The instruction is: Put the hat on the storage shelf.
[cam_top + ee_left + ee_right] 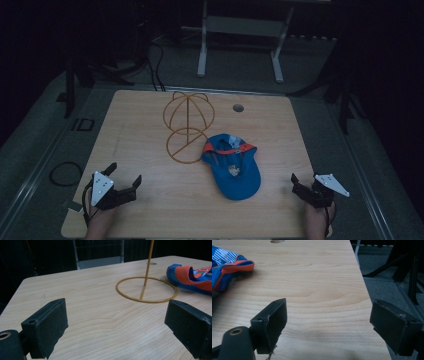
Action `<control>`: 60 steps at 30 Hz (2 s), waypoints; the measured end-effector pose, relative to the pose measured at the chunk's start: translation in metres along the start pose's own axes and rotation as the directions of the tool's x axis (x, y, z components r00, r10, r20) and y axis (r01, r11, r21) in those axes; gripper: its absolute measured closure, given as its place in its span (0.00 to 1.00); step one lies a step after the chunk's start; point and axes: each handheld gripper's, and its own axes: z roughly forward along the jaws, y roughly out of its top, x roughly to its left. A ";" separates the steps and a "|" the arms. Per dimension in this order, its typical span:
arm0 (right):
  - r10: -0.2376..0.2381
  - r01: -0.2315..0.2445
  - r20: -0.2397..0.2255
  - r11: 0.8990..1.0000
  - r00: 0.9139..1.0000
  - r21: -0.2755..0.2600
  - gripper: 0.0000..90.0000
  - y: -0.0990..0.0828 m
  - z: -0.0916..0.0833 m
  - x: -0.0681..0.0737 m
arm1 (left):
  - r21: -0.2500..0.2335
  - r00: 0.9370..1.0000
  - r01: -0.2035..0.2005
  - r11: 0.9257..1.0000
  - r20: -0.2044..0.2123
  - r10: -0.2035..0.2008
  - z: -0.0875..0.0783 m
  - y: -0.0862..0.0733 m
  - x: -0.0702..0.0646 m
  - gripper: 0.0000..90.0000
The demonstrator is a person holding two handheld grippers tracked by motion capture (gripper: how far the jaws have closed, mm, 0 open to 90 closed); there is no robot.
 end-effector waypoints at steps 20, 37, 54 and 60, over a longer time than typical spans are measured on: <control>-0.055 0.057 -0.153 0.998 0.987 0.006 0.14 0.058 -0.010 0.024 | 0.086 0.996 0.006 0.996 0.093 -0.014 0.003 0.006 -0.009 0.02; -0.127 0.152 -0.323 0.987 0.938 0.053 0.14 0.104 0.028 0.065 | 0.139 0.994 0.021 0.990 0.106 -0.036 0.000 0.015 -0.012 0.02; -0.135 0.217 -0.466 0.968 0.875 0.126 0.23 0.125 0.090 0.111 | 0.155 0.986 0.002 0.988 0.167 -0.028 0.002 0.014 -0.018 0.02; -0.141 0.228 -0.472 0.964 0.870 0.133 0.28 0.129 0.109 0.131 | 0.150 0.985 0.000 0.989 0.169 -0.026 0.002 0.014 -0.017 0.02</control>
